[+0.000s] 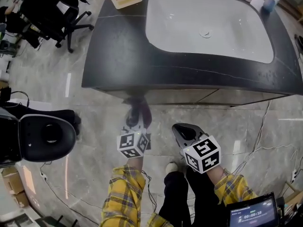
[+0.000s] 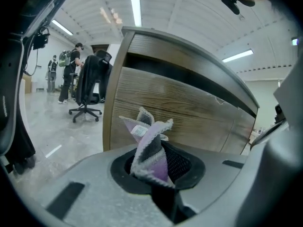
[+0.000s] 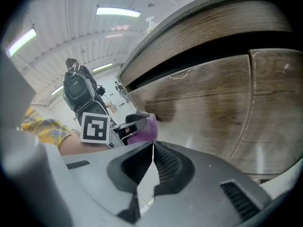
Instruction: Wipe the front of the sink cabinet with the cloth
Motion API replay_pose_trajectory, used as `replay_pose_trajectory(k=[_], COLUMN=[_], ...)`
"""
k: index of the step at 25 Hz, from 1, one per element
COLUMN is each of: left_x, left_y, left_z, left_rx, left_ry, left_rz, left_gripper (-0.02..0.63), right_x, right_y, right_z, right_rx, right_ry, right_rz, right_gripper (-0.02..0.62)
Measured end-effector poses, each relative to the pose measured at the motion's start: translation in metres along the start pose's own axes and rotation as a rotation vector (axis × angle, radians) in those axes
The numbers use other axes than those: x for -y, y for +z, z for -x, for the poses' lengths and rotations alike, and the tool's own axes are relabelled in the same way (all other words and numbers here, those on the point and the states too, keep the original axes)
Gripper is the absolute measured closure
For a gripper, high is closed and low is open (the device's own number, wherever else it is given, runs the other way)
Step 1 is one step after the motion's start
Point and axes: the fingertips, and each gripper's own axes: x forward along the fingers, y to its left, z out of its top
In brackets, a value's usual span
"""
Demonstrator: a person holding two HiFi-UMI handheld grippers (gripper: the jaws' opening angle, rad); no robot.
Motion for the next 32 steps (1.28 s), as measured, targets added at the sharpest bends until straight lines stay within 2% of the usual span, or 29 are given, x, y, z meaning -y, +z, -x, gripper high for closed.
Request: replay_pose_trajectory(k=[17, 32], left_x=[0.130, 0.245], left_y=[-0.026, -0.055], left_z=[-0.022, -0.053], left_rx=[-0.046, -0.111], left_ry=[-0.165, -0.322], left_rz=[-0.035, -0.067], left_gripper=[0.555, 0.555], right_x=[0.066, 0.129], right_y=[-0.024, -0.042], right_z=[0.069, 0.139], right_rx=[0.023, 0.098], right_ry=[-0.092, -0.213], right_rz=[-0.075, -0.183], right_gripper=[0.589, 0.589])
